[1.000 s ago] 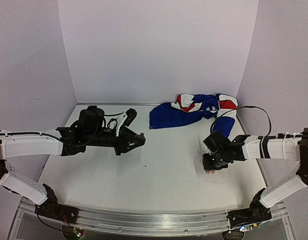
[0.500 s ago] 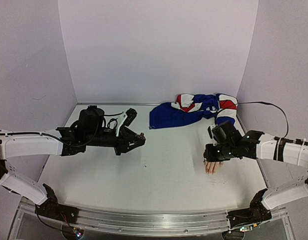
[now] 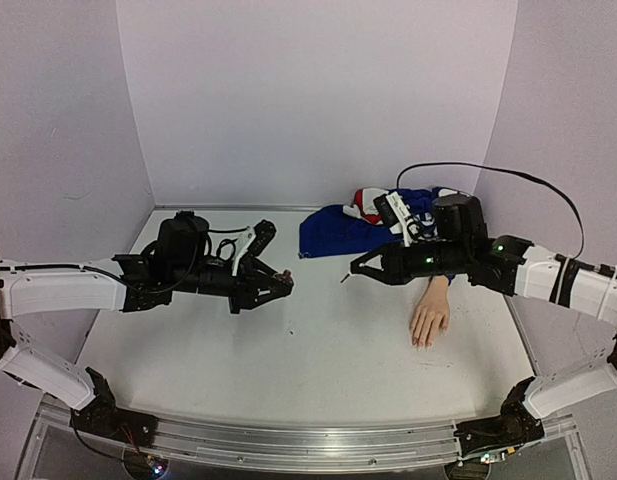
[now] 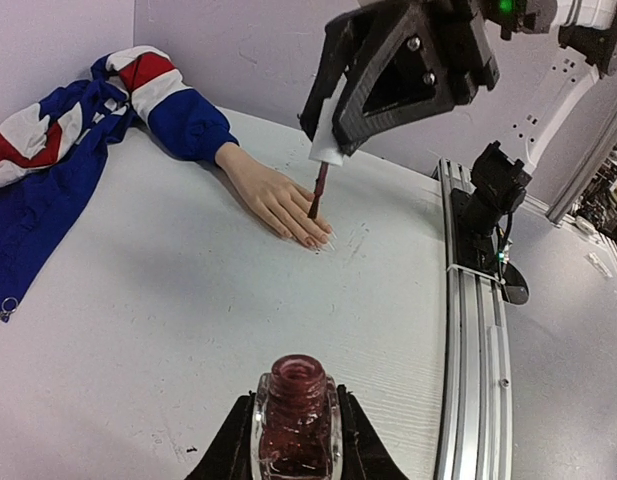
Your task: Paint the nails
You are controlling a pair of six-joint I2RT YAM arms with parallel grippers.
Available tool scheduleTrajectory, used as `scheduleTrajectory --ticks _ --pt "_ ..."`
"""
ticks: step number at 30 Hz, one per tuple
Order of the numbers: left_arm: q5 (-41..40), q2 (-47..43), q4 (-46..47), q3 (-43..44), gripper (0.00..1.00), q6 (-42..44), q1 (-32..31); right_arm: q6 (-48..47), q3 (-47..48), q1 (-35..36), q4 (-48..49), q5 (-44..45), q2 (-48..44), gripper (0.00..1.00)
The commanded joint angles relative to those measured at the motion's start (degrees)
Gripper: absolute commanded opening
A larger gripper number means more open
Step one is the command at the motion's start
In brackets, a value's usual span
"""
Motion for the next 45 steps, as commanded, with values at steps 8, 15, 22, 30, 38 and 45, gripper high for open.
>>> scheduleTrajectory --ticks 8,15,22,30,38,45 --pt "4.58 -1.29 -0.21 0.36 0.00 9.18 -0.84 -4.46 10.95 4.85 5.91 -17.62 4.99 0.00" --pt "5.53 -1.39 -2.03 0.47 0.00 10.82 -1.19 -6.25 14.74 8.69 3.57 -13.83 8.82 0.00" --pt "5.81 -1.71 -2.93 0.45 0.00 11.41 -1.55 -6.16 16.39 9.17 3.02 -12.27 10.64 0.00" --pt "6.25 -1.45 -3.18 0.81 0.00 11.51 -1.99 -6.42 17.40 9.44 2.28 -10.32 12.43 0.00" --pt "6.25 -1.45 -3.27 0.96 0.00 11.40 -1.99 -6.43 16.96 9.70 2.10 -10.91 12.88 0.00" --pt "6.16 -1.31 -3.32 1.16 0.00 11.46 -1.99 -6.53 17.03 9.99 1.75 -11.42 13.42 0.00"
